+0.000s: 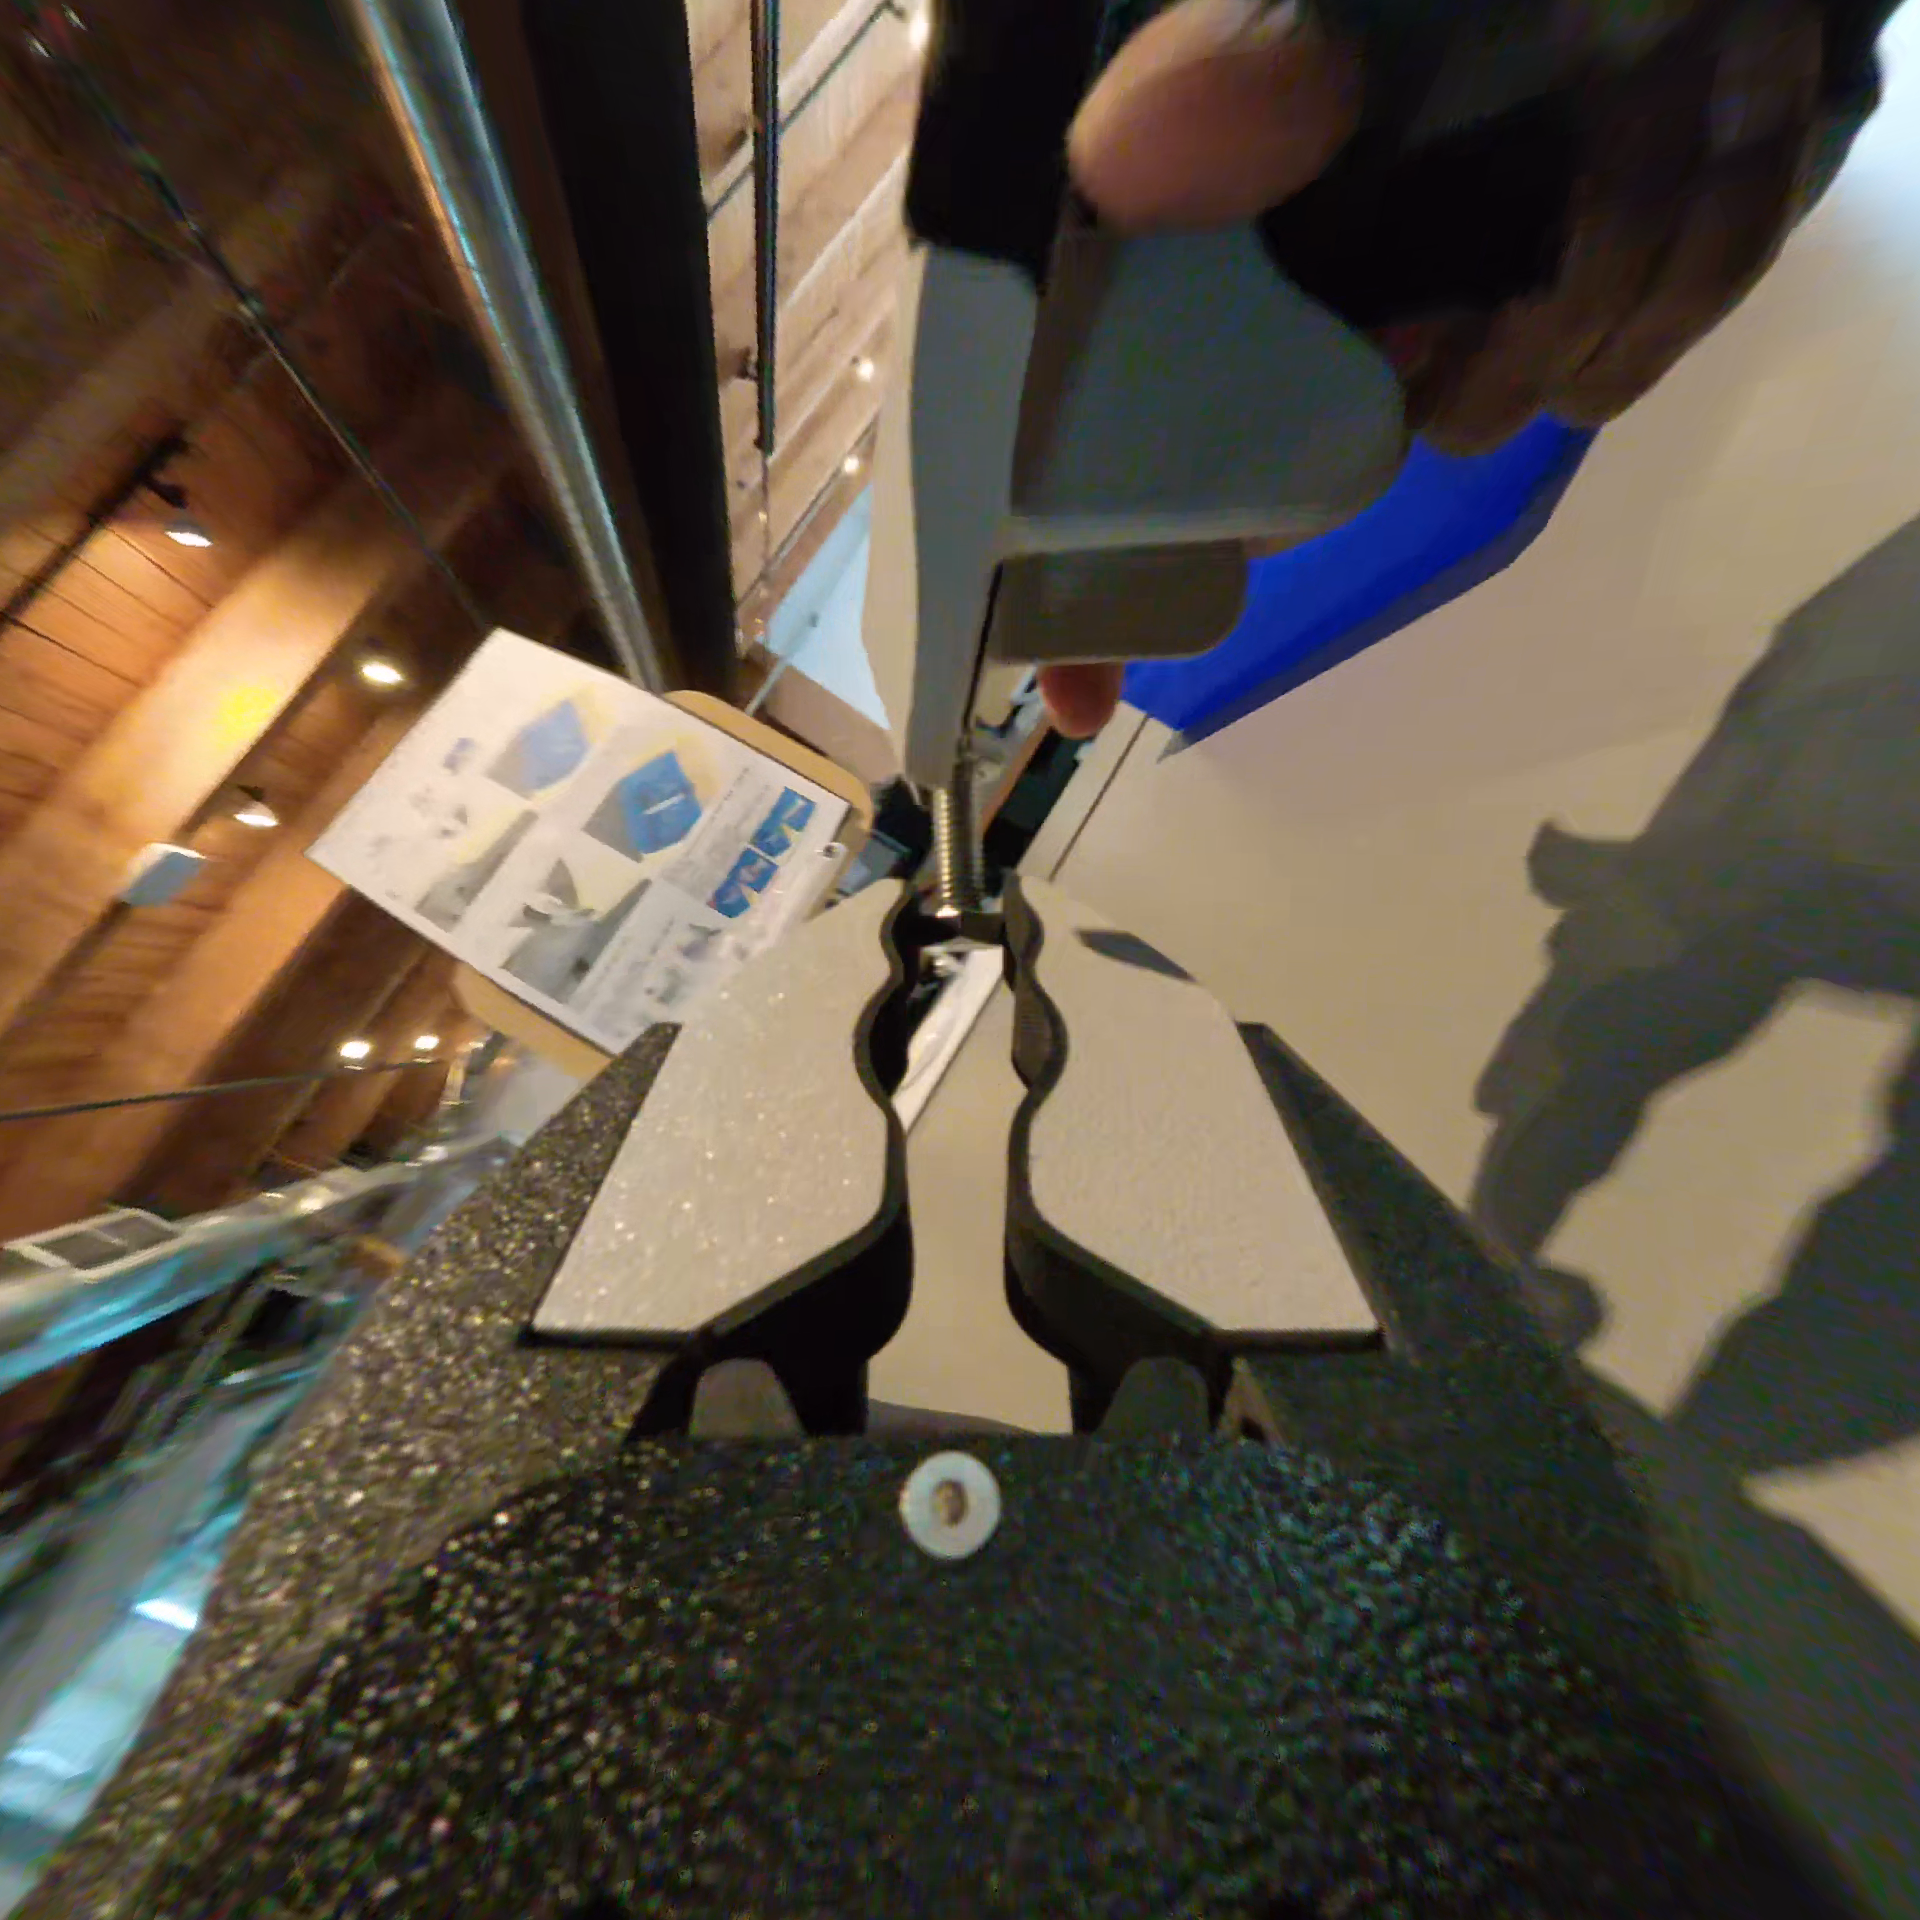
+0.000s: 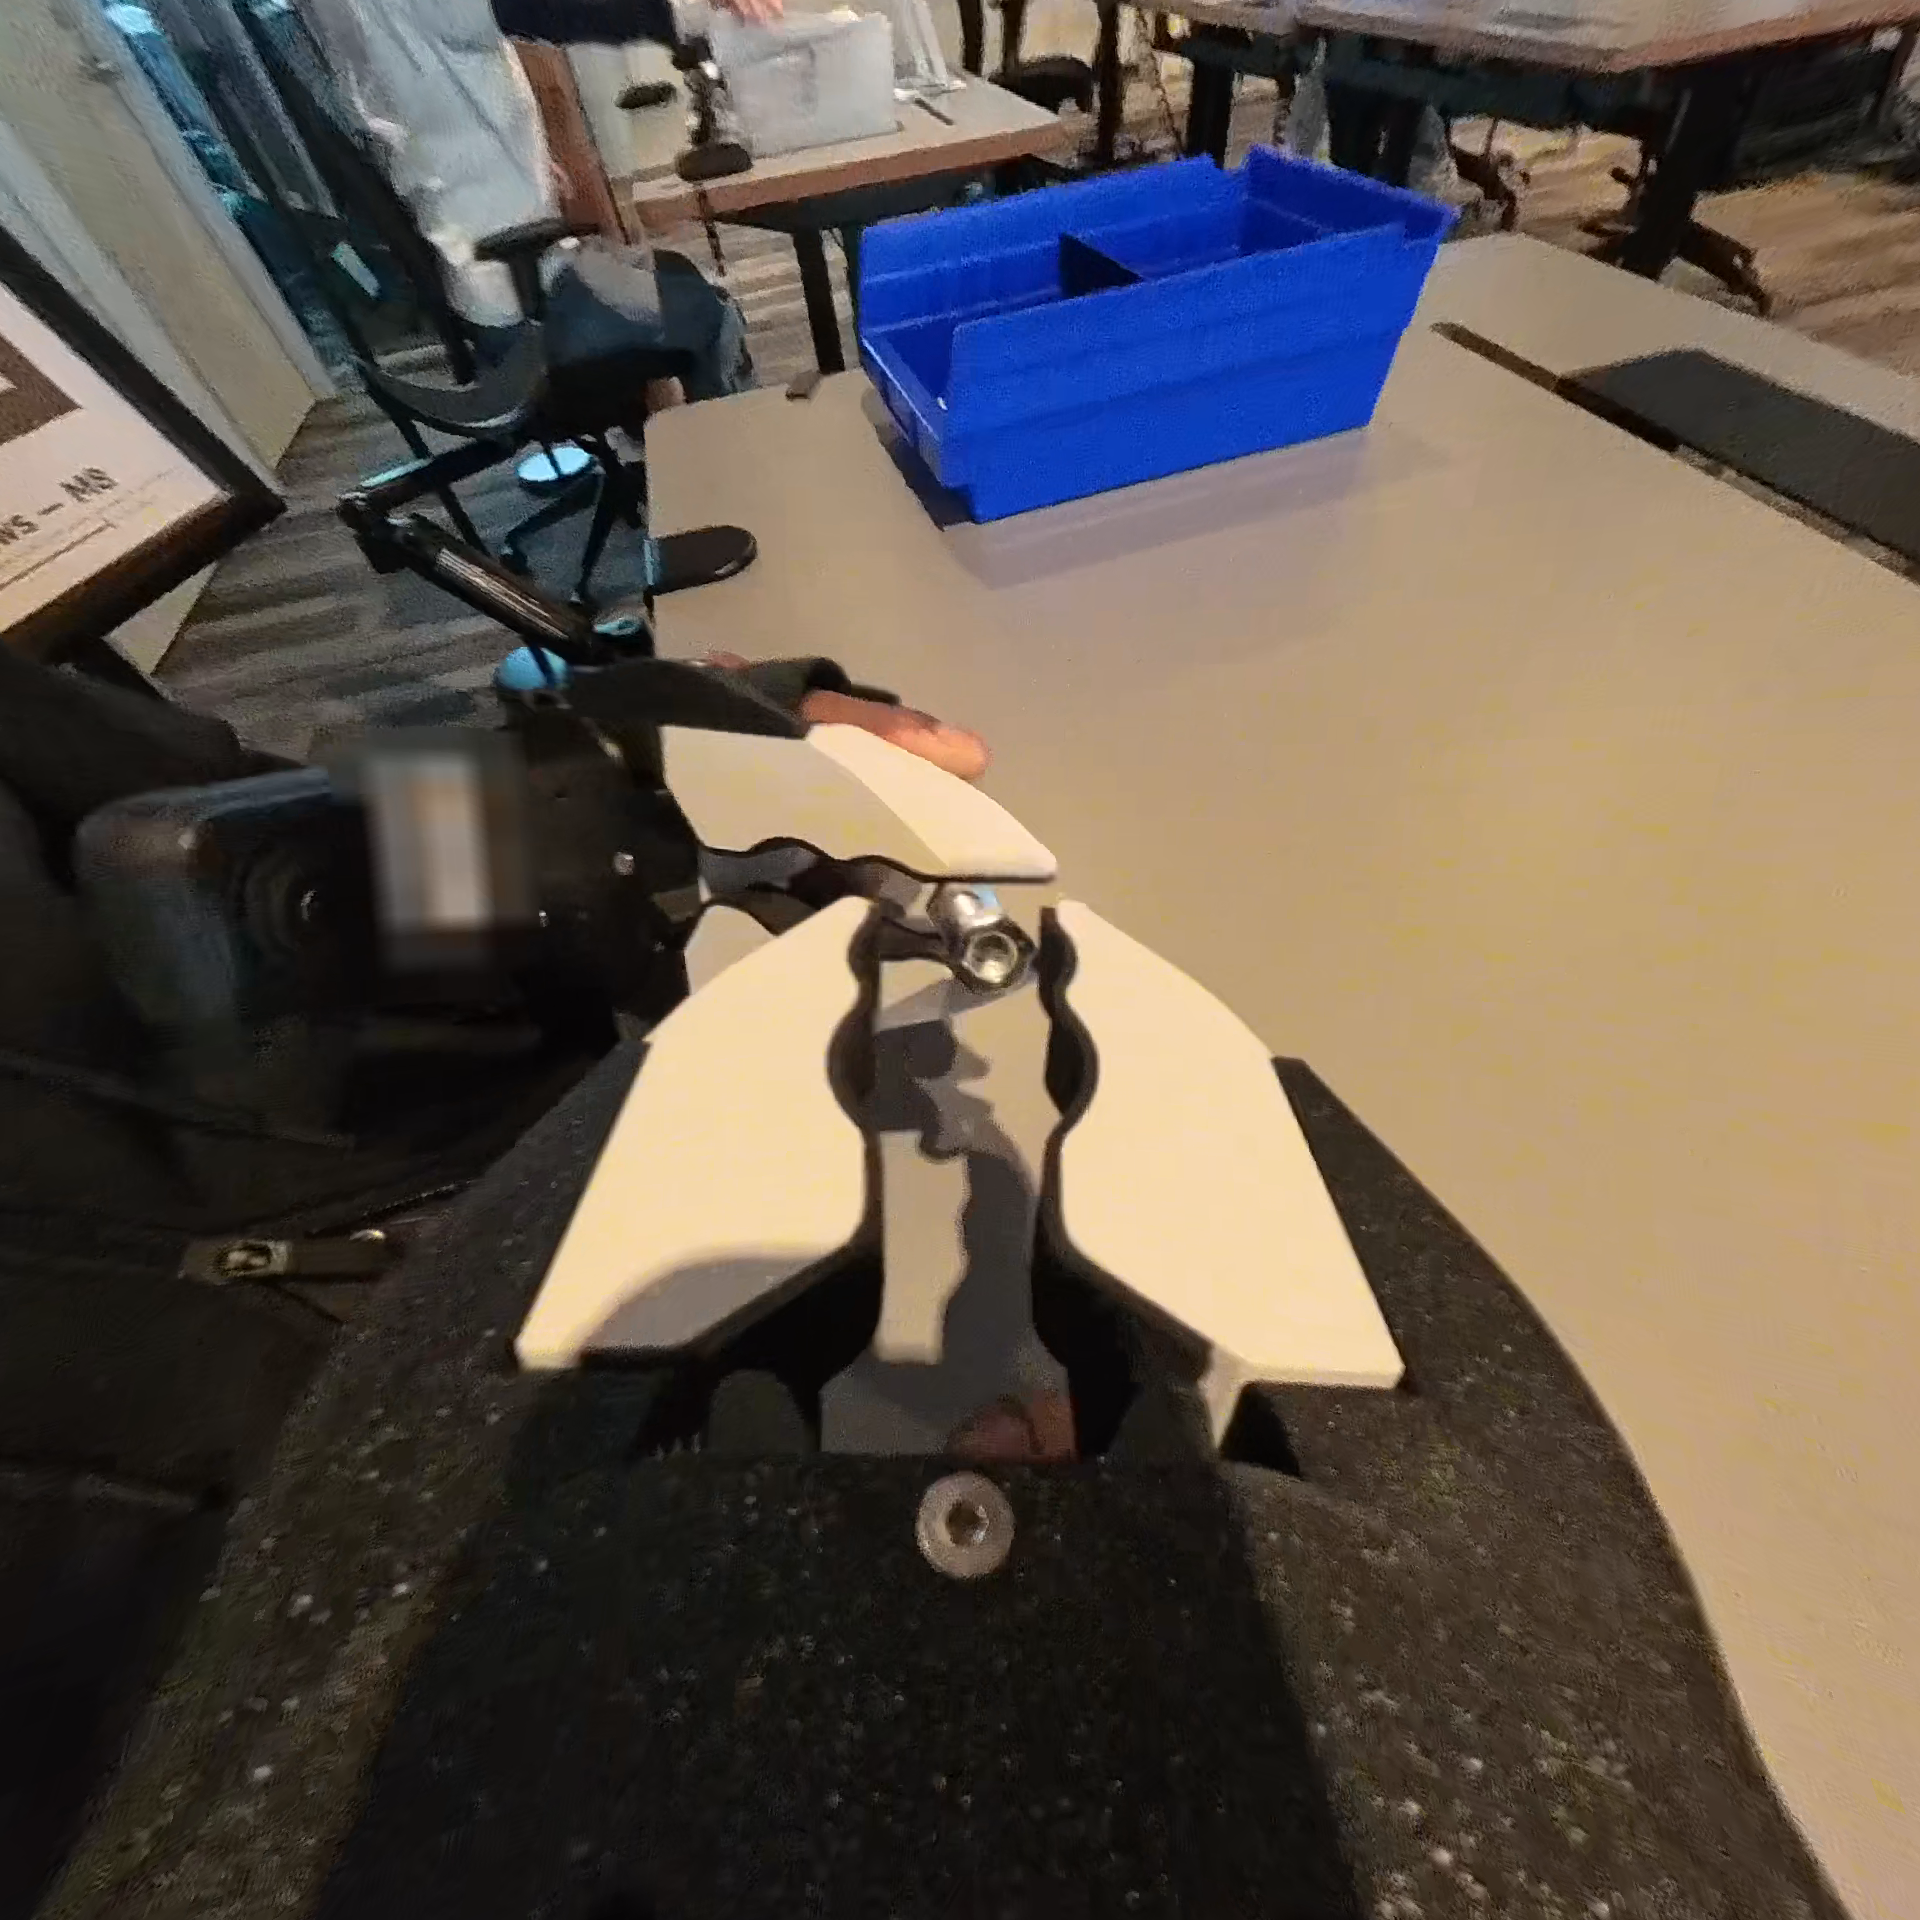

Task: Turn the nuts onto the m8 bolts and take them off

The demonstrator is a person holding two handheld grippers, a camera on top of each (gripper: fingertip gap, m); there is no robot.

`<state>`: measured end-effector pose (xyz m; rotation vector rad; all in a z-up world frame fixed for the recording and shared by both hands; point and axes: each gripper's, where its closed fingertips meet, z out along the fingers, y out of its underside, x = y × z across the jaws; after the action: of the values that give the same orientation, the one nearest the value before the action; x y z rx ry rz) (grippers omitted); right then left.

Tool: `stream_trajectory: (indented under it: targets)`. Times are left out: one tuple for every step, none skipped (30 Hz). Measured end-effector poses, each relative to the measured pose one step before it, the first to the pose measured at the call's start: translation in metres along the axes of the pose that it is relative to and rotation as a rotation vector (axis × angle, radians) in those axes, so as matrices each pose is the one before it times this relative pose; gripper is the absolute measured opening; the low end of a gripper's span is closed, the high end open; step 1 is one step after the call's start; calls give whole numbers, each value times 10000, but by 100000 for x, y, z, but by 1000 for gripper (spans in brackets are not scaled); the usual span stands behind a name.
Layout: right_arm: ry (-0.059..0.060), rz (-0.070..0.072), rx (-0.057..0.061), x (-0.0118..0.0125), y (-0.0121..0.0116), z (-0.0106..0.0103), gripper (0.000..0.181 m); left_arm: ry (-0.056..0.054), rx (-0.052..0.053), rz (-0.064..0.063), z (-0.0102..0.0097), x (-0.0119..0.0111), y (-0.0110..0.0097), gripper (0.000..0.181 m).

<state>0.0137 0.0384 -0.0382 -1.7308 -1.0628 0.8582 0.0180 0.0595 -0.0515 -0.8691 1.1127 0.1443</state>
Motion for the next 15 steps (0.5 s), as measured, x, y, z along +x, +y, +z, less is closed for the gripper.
stream_trajectory:
  targets:
    - [-126,-184,184,-123,-307,-183,34,232,67,-408,9,116,28,15]
    - [4,-326,152,38,-275,-270,41,283,87,-411,-16,142,30,15]
    - [81,-517,126,70,-234,-331,47,327,102,-466,-15,174,46,14]
    - [78,-641,89,-6,-156,-351,50,302,98,-447,-17,152,25,15]
    - [72,-689,-8,-96,7,-300,50,281,96,-365,-11,134,-39,15]
    - [59,-665,-153,-161,234,-224,50,255,116,-293,-36,171,-95,15]
    - [5,-552,-253,-217,397,-111,49,233,97,-237,-14,201,-115,15]
    - [8,-442,-271,-179,436,-50,49,219,61,-194,5,223,-66,15]
    - [53,-374,-206,-88,362,10,49,169,29,-120,29,199,-24,15]
    - [38,-280,-113,-81,218,22,48,122,16,-14,14,179,-30,15]
    - [-13,-207,-56,-136,112,46,46,179,44,-21,19,267,-62,15]
    - [-26,-177,-13,-157,40,41,44,121,38,-55,12,193,-60,15]
    - [10,-107,-7,-87,-1,49,42,28,21,26,4,61,-38,15]
    - [28,-16,-49,1,45,61,39,-7,-9,92,-2,36,-5,15]
    - [2,42,-55,-1,57,67,36,-9,-35,114,10,42,46,15]
